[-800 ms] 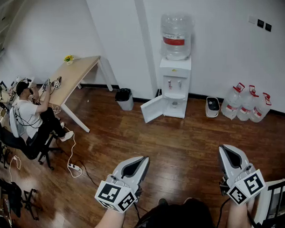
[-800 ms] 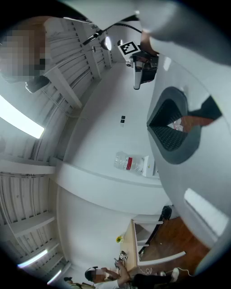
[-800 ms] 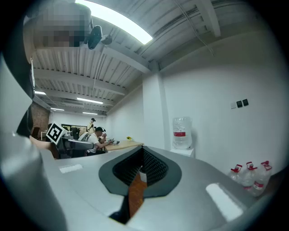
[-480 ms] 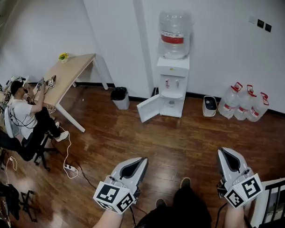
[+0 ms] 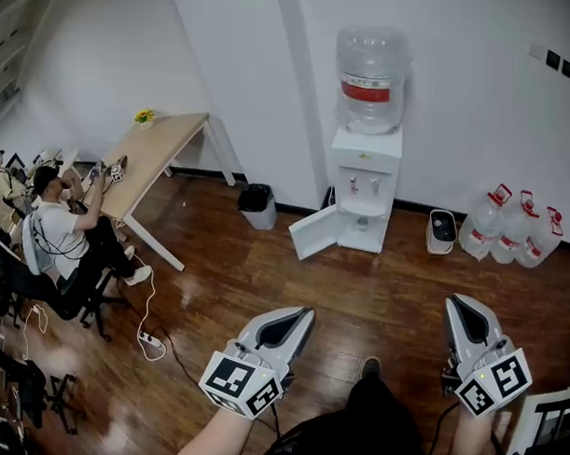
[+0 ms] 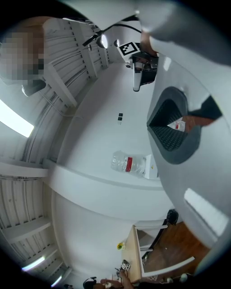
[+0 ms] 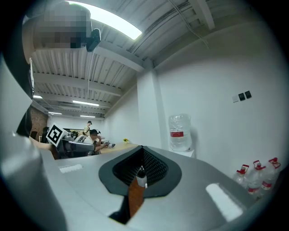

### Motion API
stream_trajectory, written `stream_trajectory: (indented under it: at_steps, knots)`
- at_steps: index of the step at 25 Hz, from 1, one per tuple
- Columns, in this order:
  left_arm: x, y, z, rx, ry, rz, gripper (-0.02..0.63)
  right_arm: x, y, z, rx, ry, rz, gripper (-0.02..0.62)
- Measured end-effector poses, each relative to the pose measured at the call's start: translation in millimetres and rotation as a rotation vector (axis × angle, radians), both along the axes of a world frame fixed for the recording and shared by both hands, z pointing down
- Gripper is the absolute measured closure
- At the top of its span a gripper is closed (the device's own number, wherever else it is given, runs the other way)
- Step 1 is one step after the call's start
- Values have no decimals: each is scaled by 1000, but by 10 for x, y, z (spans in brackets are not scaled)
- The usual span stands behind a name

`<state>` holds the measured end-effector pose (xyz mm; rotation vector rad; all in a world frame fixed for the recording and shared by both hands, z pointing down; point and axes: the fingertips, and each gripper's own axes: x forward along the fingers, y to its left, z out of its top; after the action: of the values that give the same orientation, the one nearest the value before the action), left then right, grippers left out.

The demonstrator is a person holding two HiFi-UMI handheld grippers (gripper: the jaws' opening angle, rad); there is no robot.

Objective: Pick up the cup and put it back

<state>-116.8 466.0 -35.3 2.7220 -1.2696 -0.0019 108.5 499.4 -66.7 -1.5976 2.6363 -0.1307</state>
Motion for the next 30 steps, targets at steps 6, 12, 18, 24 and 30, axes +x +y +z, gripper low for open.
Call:
stream_trajectory:
  at_steps: [6, 12, 18, 24, 30]
  knots:
    - [334, -737, 3, -10, -9, -60, 604, 432, -696, 16, -11, 8, -35, 594]
    - [690, -1330, 1, -9, -29, -94, 604, 799, -1359, 35, -11, 3, -71, 594]
    - [827, -1730, 7, -26, -38, -115, 604, 910, -1831, 79, -27, -25, -95, 594]
    - [822, -2150, 23, -22, -41, -81, 604, 883, -2274, 61, -15, -30, -63, 594]
    - [645, -2647, -21, 2, -35, -44, 604, 665, -2680, -31, 0, -9, -47, 594]
